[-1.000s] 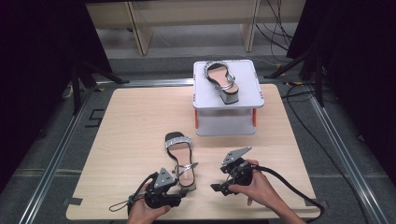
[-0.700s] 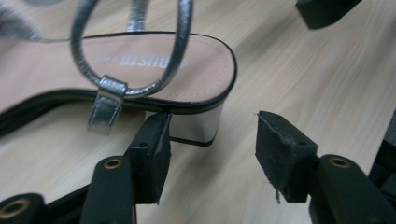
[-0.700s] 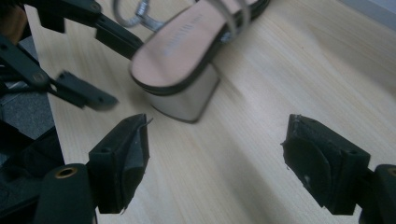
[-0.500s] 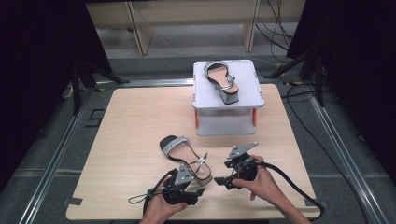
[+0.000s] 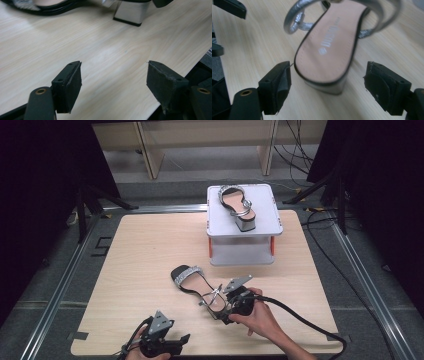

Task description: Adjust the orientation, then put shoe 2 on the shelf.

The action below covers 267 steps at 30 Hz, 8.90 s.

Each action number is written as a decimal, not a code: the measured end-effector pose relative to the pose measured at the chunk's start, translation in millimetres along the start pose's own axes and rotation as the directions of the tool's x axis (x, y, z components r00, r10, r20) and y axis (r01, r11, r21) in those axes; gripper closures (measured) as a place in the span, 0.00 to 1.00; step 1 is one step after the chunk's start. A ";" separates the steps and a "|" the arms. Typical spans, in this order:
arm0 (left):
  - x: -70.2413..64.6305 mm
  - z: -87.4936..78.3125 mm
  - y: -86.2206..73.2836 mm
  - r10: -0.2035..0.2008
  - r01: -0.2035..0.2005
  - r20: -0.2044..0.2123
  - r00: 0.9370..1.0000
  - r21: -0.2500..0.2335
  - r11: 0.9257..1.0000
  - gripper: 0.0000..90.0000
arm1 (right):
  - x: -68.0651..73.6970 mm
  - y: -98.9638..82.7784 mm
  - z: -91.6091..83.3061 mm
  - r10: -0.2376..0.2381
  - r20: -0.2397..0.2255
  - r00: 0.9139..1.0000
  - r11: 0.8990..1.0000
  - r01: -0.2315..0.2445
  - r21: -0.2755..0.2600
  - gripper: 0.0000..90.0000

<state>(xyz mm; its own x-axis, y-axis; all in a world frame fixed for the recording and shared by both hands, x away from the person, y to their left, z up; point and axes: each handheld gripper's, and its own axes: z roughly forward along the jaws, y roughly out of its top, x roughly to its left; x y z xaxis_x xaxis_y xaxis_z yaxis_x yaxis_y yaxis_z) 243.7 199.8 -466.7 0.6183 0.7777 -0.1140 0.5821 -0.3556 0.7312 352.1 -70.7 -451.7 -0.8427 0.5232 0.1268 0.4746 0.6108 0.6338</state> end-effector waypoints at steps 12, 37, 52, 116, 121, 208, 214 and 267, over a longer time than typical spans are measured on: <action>5.1 -2.7 -15.5 -0.019 0.019 -0.002 1.000 0.035 0.999 0.31 | -2.4 8.7 16.5 0.015 -0.001 1.000 0.998 -0.015 0.061 0.39; 12.4 -5.8 -17.5 -0.051 0.051 -0.032 0.998 0.018 0.999 0.23 | -50.1 -57.9 -67.8 -0.114 -0.020 0.993 0.985 0.115 0.128 0.43; 16.0 -7.6 -18.6 -0.047 0.048 -0.054 0.997 0.021 0.999 0.18 | -45.8 -44.1 -124.4 0.009 0.040 0.999 1.000 -0.008 -0.027 0.28; 15.7 -9.9 -17.3 -0.049 0.051 -0.053 0.997 0.023 0.998 0.18 | -43.2 17.5 4.7 -0.121 0.088 0.989 0.923 0.079 0.377 0.47; 16.9 -10.3 -17.6 -0.036 0.038 -0.061 0.997 0.027 0.999 0.18 | -41.4 17.6 2.7 -0.135 0.076 0.988 0.921 0.097 0.378 0.47; 13.0 -11.2 -18.6 -0.049 0.049 -0.029 0.998 0.014 0.999 0.18 | -254.6 195.1 -149.8 0.678 0.333 0.655 0.720 -0.684 -0.121 0.34; 14.4 -10.6 -18.6 -0.041 0.041 -0.042 0.998 0.013 0.999 0.18 | -252.2 189.9 -187.4 0.631 0.333 0.700 0.770 -0.617 -0.161 0.33; 17.0 -9.2 -18.3 -0.056 0.057 -0.051 0.997 0.035 0.998 0.18 | -186.1 26.1 -183.9 0.426 0.196 0.884 0.905 -0.410 -0.115 0.25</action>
<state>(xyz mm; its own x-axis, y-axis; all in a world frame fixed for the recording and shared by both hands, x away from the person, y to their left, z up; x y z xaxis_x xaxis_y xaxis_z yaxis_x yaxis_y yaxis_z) 238.7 224.3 -475.8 0.5575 0.8214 -0.1204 0.6347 -0.3282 0.6996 474.6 -261.4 -318.4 -0.4929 0.8384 0.2325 0.7457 0.2694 0.6094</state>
